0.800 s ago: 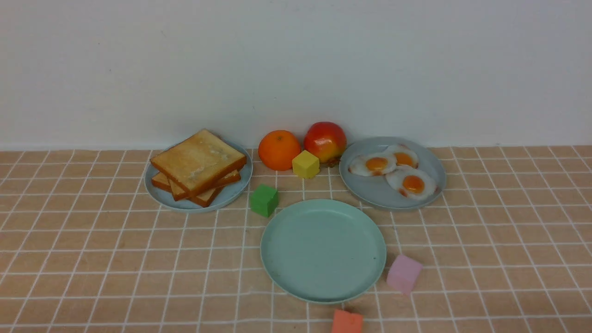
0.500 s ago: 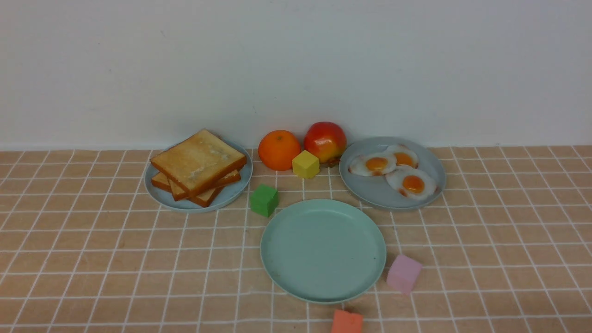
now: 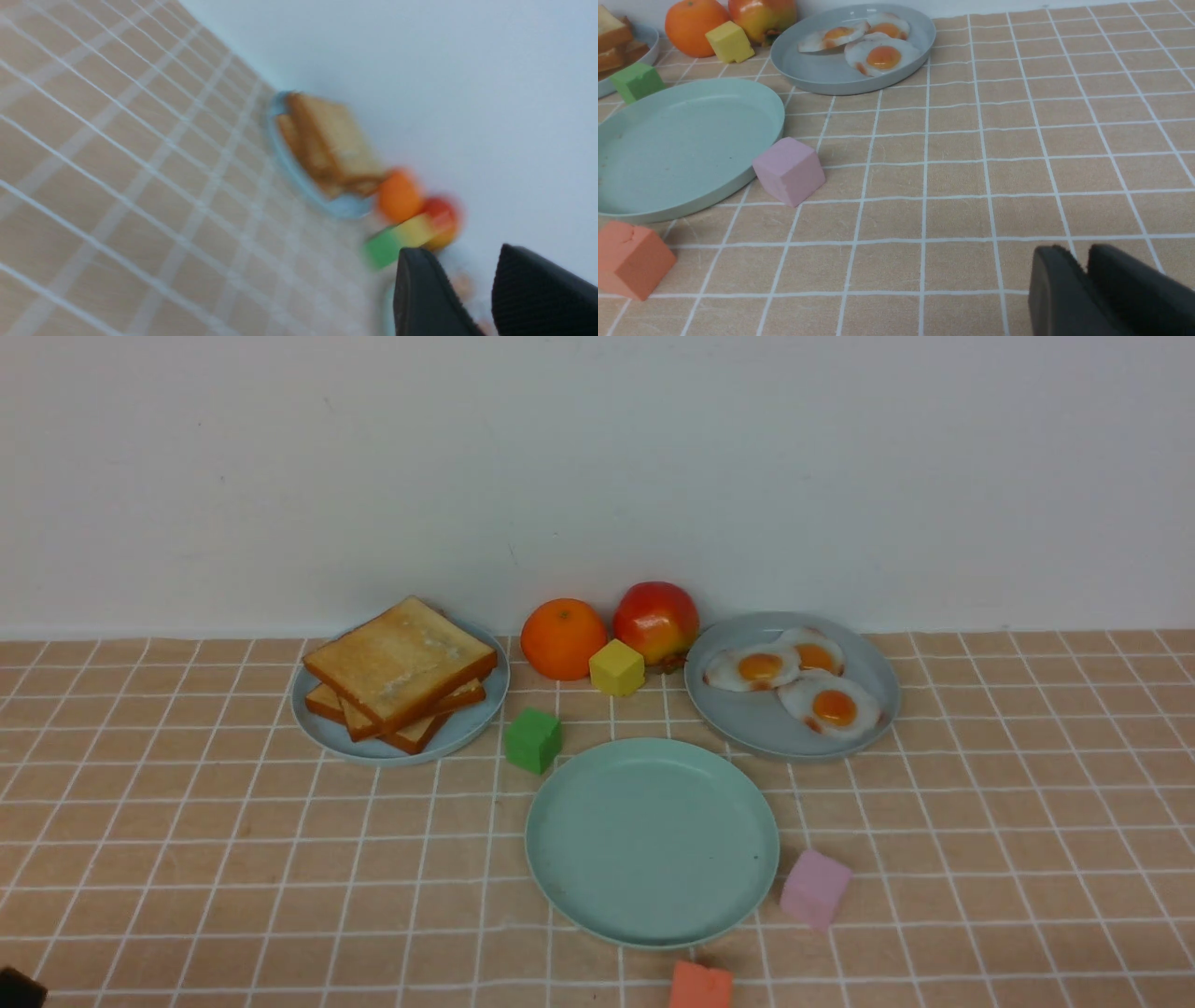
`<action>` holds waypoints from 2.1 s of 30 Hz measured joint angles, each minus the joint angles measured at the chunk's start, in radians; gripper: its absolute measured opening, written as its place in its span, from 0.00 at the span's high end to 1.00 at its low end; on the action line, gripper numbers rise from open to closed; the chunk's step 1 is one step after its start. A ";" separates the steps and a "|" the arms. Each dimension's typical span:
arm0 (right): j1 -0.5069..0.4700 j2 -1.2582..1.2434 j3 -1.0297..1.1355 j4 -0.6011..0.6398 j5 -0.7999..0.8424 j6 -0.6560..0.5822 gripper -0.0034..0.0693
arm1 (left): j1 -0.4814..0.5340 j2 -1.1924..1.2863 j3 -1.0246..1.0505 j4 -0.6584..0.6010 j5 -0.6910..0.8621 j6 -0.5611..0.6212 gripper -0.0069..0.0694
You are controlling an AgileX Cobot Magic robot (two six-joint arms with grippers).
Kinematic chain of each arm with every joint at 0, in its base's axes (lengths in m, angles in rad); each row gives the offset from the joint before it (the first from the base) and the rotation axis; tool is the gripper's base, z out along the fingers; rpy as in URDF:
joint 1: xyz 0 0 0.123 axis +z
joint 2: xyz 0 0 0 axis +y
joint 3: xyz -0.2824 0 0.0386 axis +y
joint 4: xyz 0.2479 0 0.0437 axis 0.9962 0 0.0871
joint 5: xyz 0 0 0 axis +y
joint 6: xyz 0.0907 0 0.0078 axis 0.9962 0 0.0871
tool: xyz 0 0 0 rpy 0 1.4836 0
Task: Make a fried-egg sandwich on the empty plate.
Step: Use the left arm to grab a slice of bread
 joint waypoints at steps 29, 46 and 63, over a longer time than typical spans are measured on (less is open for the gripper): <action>-0.001 0.000 0.009 0.410 -0.147 0.165 0.76 | -0.317 1.029 -0.805 -0.006 0.657 0.639 0.93; -0.001 0.397 -0.702 0.438 0.573 -0.289 0.94 | -0.317 1.534 -1.179 0.330 0.607 0.641 0.93; -0.001 0.552 -0.848 0.508 0.745 -0.423 0.94 | -0.316 1.993 -1.617 0.576 0.606 0.646 0.50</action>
